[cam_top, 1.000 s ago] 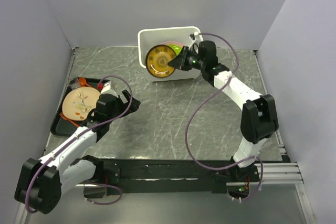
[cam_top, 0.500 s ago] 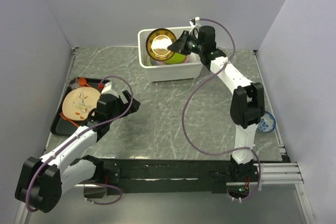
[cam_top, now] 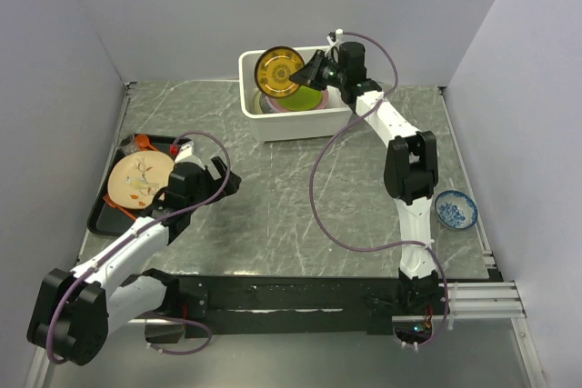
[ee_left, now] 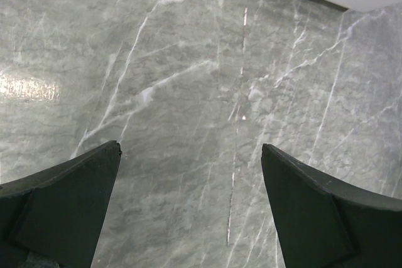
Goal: Place the plates into the plastic bin on the countertop
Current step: Place the plate in the plastic bin.
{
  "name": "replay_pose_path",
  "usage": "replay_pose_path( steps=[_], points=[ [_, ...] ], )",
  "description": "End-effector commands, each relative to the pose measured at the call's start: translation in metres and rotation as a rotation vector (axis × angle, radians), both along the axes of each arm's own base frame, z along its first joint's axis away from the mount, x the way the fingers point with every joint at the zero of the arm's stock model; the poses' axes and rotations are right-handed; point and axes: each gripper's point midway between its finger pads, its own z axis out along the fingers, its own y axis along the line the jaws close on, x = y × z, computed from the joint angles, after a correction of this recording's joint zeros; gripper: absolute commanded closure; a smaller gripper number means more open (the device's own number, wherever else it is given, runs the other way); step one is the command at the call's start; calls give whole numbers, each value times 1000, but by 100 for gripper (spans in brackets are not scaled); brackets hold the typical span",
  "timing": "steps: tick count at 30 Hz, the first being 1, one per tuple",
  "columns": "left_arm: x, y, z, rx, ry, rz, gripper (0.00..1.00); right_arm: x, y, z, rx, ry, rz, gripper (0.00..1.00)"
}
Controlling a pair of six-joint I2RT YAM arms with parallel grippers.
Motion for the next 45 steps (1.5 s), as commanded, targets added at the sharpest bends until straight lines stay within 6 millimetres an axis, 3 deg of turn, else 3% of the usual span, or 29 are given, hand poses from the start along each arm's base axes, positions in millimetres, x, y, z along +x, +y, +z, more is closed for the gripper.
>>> replay_pose_path(
  steps=[1, 18, 30, 33, 38, 45],
  points=[
    [5, 4, -2, 35, -3, 3, 1, 15, -7, 32, 61, -80, -16, 100],
    [9, 3, -8, 43, 10, 0, 1, 34, -16, 0, 53, -19, -29, 93],
    [6, 5, -6, 44, 6, 4, 1, 29, -17, -25, 22, 41, -24, 85],
    [6, 6, -5, 44, 4, 8, 1, 27, -18, -32, 10, 61, -20, 78],
    [4, 5, -2, 32, -9, 1, 1, 23, -21, -51, -27, 119, -25, 76],
    [2, 4, -1, 28, -10, -6, 1, 20, -24, -62, -51, 157, -33, 65]
  ],
)
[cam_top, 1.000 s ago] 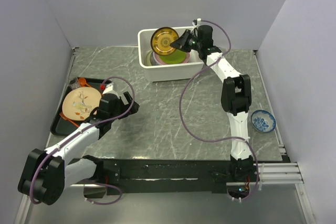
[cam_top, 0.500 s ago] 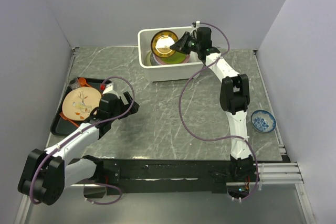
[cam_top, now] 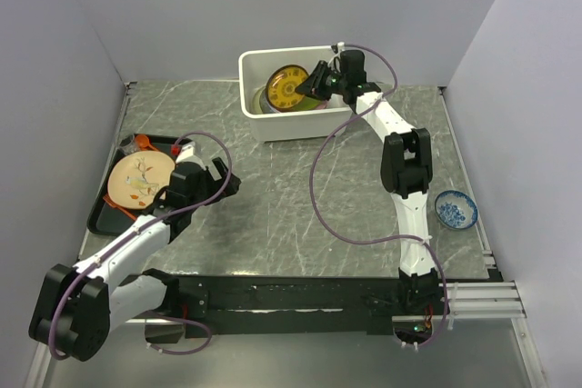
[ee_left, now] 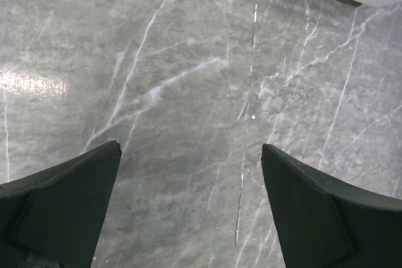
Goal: Place the plates into the plastic bin on the countertop
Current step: Place the plate in the plastic bin, then reset both arms
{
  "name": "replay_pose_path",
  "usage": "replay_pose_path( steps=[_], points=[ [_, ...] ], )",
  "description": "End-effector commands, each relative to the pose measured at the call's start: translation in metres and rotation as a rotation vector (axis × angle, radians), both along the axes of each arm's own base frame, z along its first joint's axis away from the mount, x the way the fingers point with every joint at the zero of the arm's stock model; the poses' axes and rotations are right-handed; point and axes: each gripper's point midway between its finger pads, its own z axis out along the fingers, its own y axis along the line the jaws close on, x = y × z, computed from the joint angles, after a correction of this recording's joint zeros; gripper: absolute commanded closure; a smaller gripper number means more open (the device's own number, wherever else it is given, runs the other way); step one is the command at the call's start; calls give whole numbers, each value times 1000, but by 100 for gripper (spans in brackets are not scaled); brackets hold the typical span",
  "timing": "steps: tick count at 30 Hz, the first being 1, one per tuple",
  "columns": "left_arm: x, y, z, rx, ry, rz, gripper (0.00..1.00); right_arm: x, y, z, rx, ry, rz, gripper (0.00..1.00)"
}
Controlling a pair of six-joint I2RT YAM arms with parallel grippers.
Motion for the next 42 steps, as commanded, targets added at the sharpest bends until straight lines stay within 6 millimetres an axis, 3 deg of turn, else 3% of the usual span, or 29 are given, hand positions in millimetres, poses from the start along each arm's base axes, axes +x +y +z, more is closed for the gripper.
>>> replay_pose_path(
  steps=[1, 5, 10, 15, 21, 22, 24, 32, 33, 35, 36, 38, 39, 41, 42],
  points=[
    [1, 2, 7, -1, -29, -1, 1, 7, -6, 2, -18, -20, -7, 63],
    [0, 1, 9, -8, -38, -1, 1, 6, -11, 3, -56, -1, -23, 52],
    [-1, 1, 10, -13, -44, -6, 1, 6, -26, 12, -137, -27, -88, 29],
    [-3, 0, 12, -20, -51, -15, 1, 4, -35, 40, -219, -90, -139, 15],
    [-5, 0, 14, -20, -56, -22, 1, -3, -37, 76, -305, -189, -202, 10],
    [-6, 0, 13, -17, -55, -24, 1, -4, -36, 90, -300, -223, -211, 10],
    [-6, -1, 14, -21, -59, -33, 1, -8, -36, 92, -320, -239, -230, 7],
    [-3, -6, 18, -23, -66, -58, 1, -25, -45, 134, -297, -359, -290, 0],
    [-3, -6, 19, -19, -69, -61, 1, -30, -46, 149, -284, -390, -294, 0],
    [-1, -9, 23, -23, -74, -76, 1, -37, -49, 151, -279, -399, -300, 0],
    [-1, -9, 24, -22, -76, -76, 1, -44, -52, 164, -267, -423, -305, 0],
    [1, -10, 27, -21, -78, -76, 1, -52, -55, 163, -270, -424, -309, 0],
    [2, -10, 28, -18, -81, -79, 1, -61, -58, 174, -263, -442, -314, 0],
    [4, -13, 30, -22, -79, -87, 1, -70, -65, 165, -276, -429, -325, 0],
    [5, -13, 29, -20, -77, -91, 1, -80, -70, 177, -270, -451, -338, 0]
  ],
)
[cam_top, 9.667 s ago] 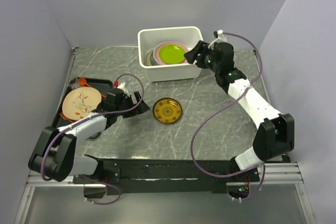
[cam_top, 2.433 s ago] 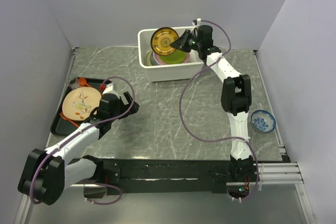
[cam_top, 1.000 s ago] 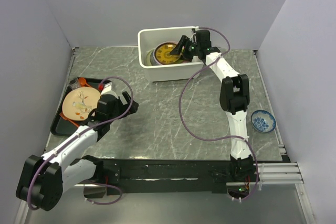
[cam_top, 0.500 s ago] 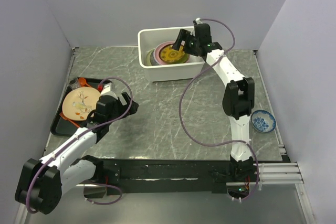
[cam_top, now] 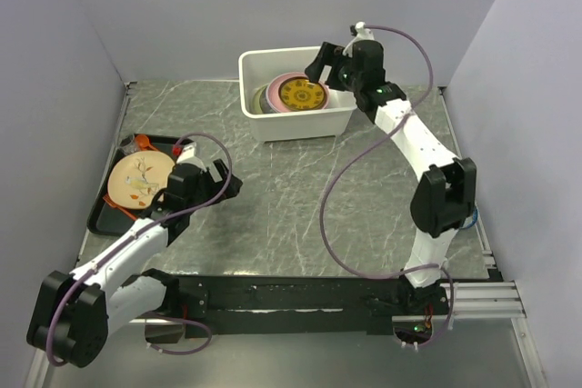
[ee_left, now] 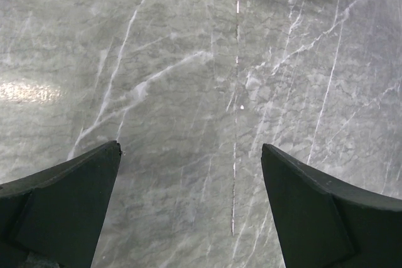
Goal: Place the plates into the plastic bin on the countertop
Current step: Reset both arms
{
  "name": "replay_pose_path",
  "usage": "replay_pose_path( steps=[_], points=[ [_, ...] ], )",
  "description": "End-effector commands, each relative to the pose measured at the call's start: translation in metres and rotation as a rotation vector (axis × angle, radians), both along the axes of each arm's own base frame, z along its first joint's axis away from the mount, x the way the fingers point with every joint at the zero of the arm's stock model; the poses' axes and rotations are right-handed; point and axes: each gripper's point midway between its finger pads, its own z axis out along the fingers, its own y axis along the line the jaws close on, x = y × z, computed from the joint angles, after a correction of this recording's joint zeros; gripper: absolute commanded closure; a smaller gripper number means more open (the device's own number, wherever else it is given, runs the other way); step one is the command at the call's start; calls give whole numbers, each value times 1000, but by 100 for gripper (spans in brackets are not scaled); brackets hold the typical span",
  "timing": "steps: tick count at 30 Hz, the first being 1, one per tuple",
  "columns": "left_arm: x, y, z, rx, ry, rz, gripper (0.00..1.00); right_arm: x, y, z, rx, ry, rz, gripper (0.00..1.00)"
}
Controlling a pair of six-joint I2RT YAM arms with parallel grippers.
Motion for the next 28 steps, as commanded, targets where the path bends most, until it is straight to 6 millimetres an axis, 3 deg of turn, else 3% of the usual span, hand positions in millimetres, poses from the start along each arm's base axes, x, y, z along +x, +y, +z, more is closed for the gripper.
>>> replay_pose_path(
  steps=[1, 3, 4, 5, 6, 7, 9, 10, 12, 13, 15, 18, 20, 21, 23, 24, 28],
  points=[
    [12, -9, 22, -12, -48, -39, 1, -26, -21, 42, 11, -120, -50, 0],
    [14, -12, 26, -19, -54, -54, 1, -40, -30, 52, 13, -144, -71, 0],
    [14, -14, 26, -23, -54, -59, 1, -46, -34, 38, -1, -118, -79, 0],
    [15, -15, 28, -28, -60, -64, 1, -52, -37, 37, -5, -117, -91, 0],
    [15, -17, 30, -35, -66, -74, 1, -61, -43, 46, 1, -134, -100, 0],
    [15, -18, 32, -40, -72, -75, 1, -68, -46, 30, -11, -105, -104, 0],
    [15, -20, 36, -48, -82, -86, 1, -83, -54, 34, -11, -117, -122, 0],
    [16, -21, 39, -52, -94, -93, 1, -91, -56, 16, -25, -82, -120, 0],
    [17, -22, 43, -56, -101, -94, 1, -105, -66, 19, -24, -92, -143, 0],
    [17, -22, 44, -58, -105, -95, 1, -113, -69, 3, -36, -65, -145, 0],
    [19, -23, 45, -63, -106, -93, 1, -128, -77, 3, -34, -68, -165, 0],
    [23, -25, 44, -61, -99, -97, 1, -153, -88, -28, -42, -23, -184, 0],
    [24, -28, 46, -65, -101, -110, 1, -166, -92, -32, -33, -23, -188, 0],
    [25, -29, 44, -64, -95, -112, 1, -174, -96, -53, -54, 24, -194, 0],
    [26, -33, 47, -74, -118, -135, 0, -184, -103, -65, -65, 41, -216, 0],
    [25, -35, 47, -81, -122, -149, 1, -191, -108, -84, -84, 76, -231, 0],
    [30, -33, 52, -63, -166, -148, 1, -200, -138, -101, -125, 52, -356, 0]
  ],
)
